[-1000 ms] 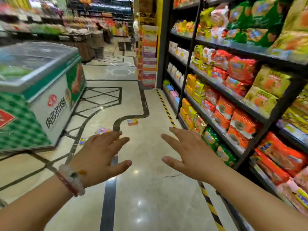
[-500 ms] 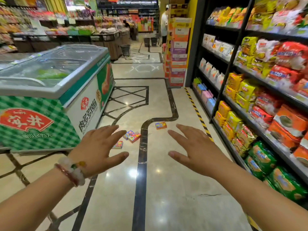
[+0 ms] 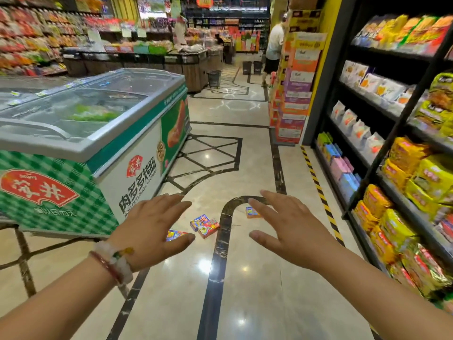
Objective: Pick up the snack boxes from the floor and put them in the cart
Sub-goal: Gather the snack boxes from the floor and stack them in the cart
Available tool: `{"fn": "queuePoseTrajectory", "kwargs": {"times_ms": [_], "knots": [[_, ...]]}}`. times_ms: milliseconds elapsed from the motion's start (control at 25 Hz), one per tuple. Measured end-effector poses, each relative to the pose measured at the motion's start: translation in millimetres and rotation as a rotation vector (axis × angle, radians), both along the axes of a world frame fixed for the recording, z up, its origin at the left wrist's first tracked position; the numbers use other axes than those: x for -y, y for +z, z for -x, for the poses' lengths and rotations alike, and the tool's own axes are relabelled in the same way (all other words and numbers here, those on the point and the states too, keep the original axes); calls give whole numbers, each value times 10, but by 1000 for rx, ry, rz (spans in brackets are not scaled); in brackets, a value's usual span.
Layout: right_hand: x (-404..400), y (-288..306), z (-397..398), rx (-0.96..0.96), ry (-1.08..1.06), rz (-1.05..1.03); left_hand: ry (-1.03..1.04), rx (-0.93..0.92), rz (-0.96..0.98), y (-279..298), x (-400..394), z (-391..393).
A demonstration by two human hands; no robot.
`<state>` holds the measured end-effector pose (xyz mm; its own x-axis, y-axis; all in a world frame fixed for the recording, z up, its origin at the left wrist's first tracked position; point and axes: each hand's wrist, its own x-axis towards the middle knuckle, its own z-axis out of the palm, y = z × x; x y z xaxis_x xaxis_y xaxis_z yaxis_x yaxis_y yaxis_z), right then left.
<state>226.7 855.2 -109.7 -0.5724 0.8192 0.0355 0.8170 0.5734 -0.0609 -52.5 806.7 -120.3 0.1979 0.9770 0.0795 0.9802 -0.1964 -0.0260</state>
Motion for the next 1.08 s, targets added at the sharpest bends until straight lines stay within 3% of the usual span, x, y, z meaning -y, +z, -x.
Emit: {"fn": "queuePoseTrajectory", "kwargs": {"times_ms": [440,600,800,1080], "knots": [[-1760,-359,474,-45,57,16,87,57,29,-316,-1629,557],[-2511,-522,782,-6,40,16,-8,-55,-92,-543,-2432,934],[-3392,-680,1353,-52,27,53,-42,-30,-181,-716,-3397,1409],[-4377,-967,1895,-32,73,149,23,6,-94,-909,-4236,1818]]}}
